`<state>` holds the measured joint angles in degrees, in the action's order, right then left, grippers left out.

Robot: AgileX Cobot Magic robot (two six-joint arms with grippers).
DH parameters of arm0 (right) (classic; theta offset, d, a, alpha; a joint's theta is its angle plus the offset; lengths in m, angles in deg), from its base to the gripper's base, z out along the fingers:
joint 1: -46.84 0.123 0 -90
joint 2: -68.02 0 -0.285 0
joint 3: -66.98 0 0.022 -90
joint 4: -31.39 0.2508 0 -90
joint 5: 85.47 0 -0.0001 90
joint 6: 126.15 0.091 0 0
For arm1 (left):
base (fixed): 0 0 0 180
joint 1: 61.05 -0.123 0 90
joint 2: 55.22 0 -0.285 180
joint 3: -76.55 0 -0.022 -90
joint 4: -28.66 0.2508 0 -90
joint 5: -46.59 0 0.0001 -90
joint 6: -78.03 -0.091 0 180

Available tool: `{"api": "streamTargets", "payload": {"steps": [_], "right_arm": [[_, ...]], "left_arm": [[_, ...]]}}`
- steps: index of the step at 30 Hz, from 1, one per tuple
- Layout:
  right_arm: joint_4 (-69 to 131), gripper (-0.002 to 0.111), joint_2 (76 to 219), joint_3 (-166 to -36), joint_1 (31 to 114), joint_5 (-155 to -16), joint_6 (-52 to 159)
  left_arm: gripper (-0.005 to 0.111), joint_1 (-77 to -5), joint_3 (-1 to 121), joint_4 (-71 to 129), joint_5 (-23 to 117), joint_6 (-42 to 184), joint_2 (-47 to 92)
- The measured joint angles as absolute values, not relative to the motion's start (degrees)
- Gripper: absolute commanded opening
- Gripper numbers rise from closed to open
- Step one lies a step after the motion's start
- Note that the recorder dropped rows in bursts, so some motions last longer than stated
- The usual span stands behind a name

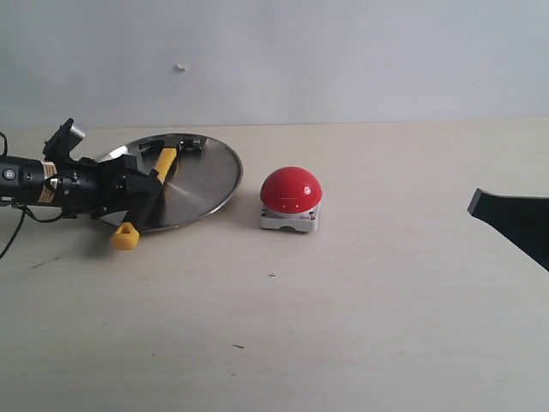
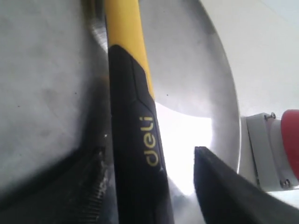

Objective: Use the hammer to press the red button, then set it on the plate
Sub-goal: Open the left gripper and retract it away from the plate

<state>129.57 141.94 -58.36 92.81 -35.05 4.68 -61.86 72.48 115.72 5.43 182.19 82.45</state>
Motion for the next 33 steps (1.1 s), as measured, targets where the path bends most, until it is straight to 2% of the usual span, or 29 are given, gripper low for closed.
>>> {"api": "streamTargets", "payload": {"steps": [3,9,11,13,15,18,19,25,33], "right_arm": [[129.57,0.0,141.94,-58.36,92.81,-35.05,4.68],[129.57,0.0,141.94,-58.36,92.81,-35.05,4.68],[129.57,0.0,141.94,-58.36,92.81,-35.05,4.68],[129.57,0.0,141.94,-58.36,92.81,-35.05,4.68],[129.57,0.0,141.94,-58.36,92.81,-35.05,4.68],[129.57,0.0,141.94,-58.36,92.81,-35.05,4.68],[129.57,0.0,141.94,-58.36,92.81,-35.05,4.68],[129.57,0.0,141.94,-58.36,92.81,-35.05,4.68],[129.57,0.0,141.94,-58.36,92.81,-35.05,4.68]], "left_arm": [[0.073,-61.86,72.48,115.72,4.79,183.07,82.45],[0.069,-62.11,72.61,115.58,4.13,183.21,81.47],[0.062,-62.76,72.61,116.31,3.21,183.21,80.16],[0.05,-63.54,72.61,117.36,2.81,183.77,78.73],[0.035,-64.32,72.61,119.07,2.58,185.23,76.97],[0.006,-65.0,72.61,121.32,1.92,186.28,74.94],[0.001,-65.0,72.61,122.1,1.78,186.44,74.58],[0.0,-65.0,70.22,123.27,2.23,184.08,72.0],[0.0,-65.0,61.43,110.79,11.6,167.37,62.55]]}}
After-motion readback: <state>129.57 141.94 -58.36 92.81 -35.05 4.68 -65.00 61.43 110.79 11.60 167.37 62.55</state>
